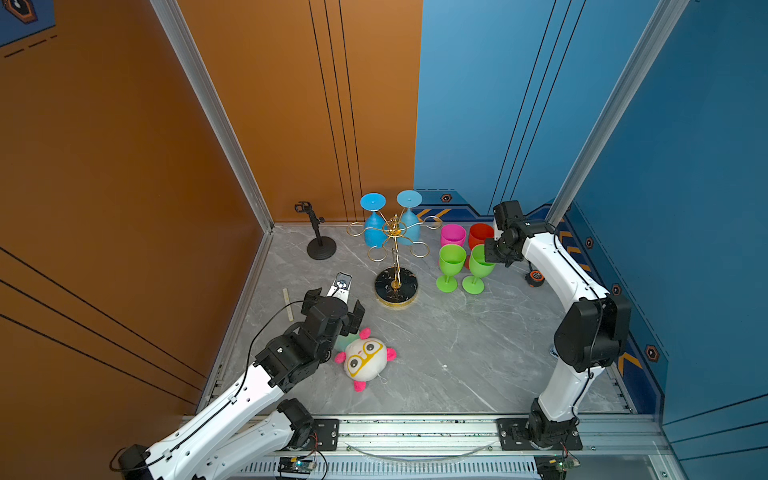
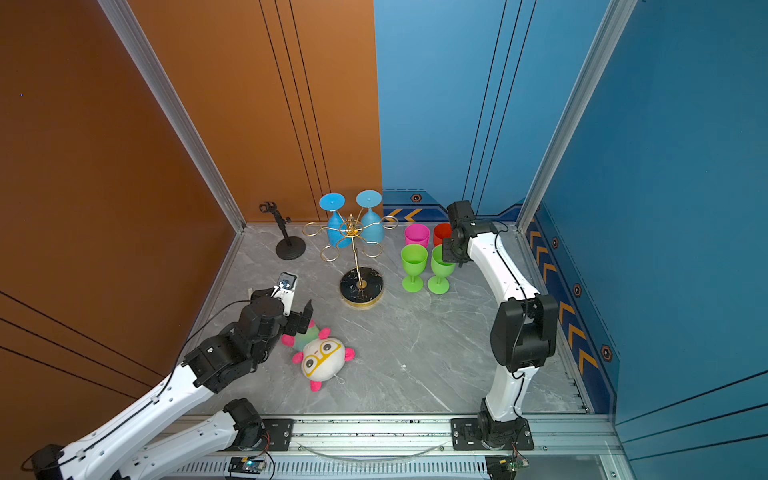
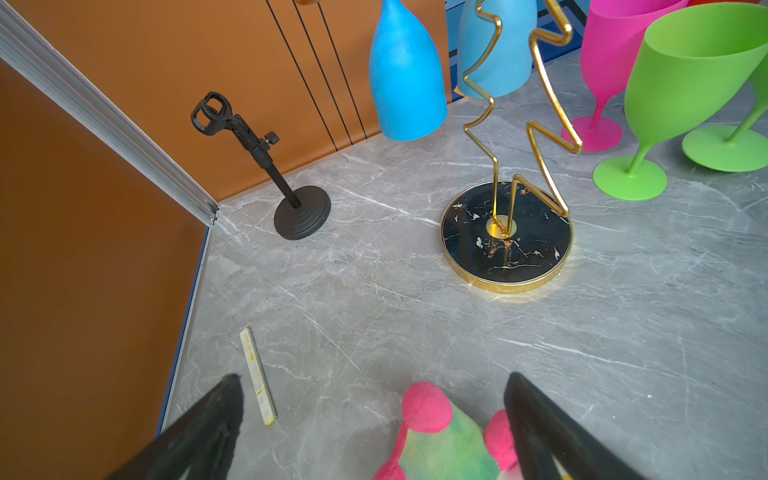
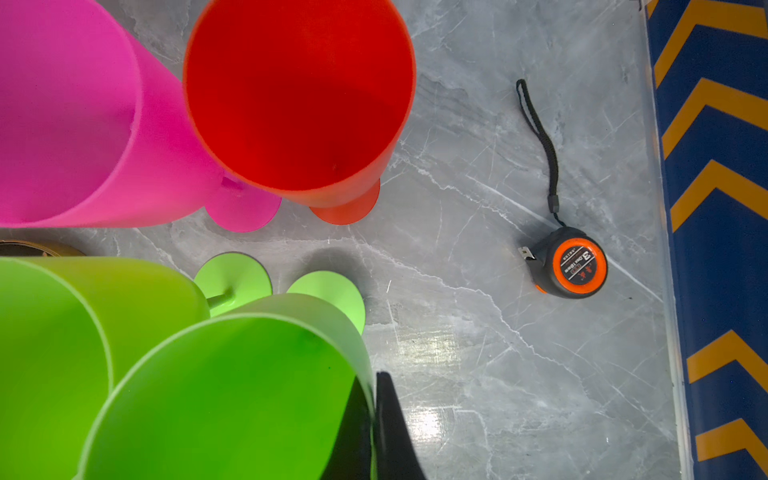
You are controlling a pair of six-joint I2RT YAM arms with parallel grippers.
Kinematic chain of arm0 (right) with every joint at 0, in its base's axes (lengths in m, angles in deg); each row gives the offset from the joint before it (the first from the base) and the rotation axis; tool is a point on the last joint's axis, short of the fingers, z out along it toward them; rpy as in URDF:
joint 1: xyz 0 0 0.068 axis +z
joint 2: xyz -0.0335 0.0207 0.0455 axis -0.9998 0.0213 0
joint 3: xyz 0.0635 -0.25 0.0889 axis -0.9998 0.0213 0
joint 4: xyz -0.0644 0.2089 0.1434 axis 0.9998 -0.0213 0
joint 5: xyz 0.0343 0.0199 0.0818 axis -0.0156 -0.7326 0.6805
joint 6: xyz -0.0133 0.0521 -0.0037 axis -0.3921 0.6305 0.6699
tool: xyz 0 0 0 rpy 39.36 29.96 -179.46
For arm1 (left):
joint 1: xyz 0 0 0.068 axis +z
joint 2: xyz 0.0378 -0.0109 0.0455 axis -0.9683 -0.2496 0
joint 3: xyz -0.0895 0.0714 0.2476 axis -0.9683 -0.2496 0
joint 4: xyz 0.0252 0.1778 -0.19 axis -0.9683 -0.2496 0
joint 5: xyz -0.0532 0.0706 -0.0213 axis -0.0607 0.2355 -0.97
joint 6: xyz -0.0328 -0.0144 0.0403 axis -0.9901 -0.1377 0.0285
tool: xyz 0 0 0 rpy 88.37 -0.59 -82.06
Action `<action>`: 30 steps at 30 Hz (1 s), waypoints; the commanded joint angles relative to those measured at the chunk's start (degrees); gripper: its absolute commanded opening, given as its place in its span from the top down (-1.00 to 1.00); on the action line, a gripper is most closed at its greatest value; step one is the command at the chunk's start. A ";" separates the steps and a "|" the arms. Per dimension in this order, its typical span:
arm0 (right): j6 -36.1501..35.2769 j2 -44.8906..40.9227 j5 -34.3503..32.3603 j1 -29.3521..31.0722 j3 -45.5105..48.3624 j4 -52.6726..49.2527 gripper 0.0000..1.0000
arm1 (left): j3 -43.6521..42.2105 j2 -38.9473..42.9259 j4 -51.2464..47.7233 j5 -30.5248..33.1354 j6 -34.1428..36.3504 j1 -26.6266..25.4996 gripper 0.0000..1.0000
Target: Take the wine glass off the wine glass rack
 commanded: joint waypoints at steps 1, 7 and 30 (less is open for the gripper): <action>-0.03 1.18 -1.67 -0.28 -2.34 1.43 1.00 | 1.79 -0.41 -1.07 -2.19 -1.74 1.52 -0.97; -0.30 2.96 -2.25 -0.26 -3.21 2.06 1.00 | 1.92 -0.54 -1.01 -3.72 -2.57 3.56 -0.98; -0.27 5.32 -0.41 -0.01 -3.75 1.92 0.87 | 1.93 -0.17 -1.02 -4.44 -2.83 4.71 -1.00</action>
